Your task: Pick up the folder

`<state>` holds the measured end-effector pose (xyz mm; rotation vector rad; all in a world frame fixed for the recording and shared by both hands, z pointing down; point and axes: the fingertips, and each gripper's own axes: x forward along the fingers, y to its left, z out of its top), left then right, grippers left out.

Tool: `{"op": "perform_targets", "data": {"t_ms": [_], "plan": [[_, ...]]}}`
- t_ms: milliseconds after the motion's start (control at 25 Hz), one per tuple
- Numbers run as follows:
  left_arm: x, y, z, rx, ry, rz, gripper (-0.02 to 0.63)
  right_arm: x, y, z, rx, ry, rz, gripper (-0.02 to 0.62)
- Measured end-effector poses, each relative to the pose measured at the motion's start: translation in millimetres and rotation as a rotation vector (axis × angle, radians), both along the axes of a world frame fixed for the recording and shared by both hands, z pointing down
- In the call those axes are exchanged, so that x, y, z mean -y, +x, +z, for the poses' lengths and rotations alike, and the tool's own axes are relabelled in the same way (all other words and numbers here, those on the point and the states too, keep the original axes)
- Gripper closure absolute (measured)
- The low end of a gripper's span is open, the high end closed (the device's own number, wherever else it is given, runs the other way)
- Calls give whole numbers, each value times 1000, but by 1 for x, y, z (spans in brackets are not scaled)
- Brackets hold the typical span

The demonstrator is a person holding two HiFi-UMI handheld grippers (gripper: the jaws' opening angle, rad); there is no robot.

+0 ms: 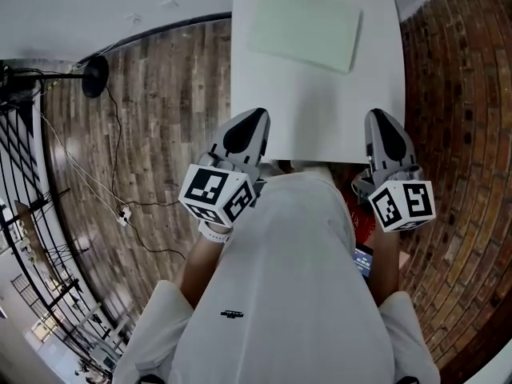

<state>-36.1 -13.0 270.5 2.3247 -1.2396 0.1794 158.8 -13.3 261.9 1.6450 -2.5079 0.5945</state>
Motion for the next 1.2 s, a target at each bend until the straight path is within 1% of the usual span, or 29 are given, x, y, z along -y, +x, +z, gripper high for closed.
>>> {"op": "perform_targets", "data": {"t_ms": [80,240,320,360,400,480,600,640,720,1000,1120,1200], "plan": [[10,5,1,7,-2,1,584,11,4,1,18,-14,-18,533],[36,8,4,22,-11,-13,583,43,9,10,17,-39,-52,468],[47,9,9,33,-14,-22,581,57,11,16,10,-48,-67,418],[52,10,11,38,-17,-27,580,64,12,19,5,-50,-72,404],[58,11,14,42,-23,-30,569,71,14,22,2,-53,-76,401],[69,15,22,46,-41,-33,492,84,17,29,-2,-60,-87,383],[84,20,31,57,-56,-41,461,101,22,42,-22,-79,-107,355],[88,21,34,65,-57,-48,441,105,23,48,-29,-90,-113,347],[97,21,40,83,-59,-64,379,114,25,58,-35,-114,-122,327],[135,17,73,113,-103,-100,327,152,27,91,-40,-149,-153,263],[156,14,87,134,-116,-113,302,170,28,108,-46,-175,-165,249],[168,13,94,135,-121,-125,299,180,28,118,-48,-193,-170,238]]}}
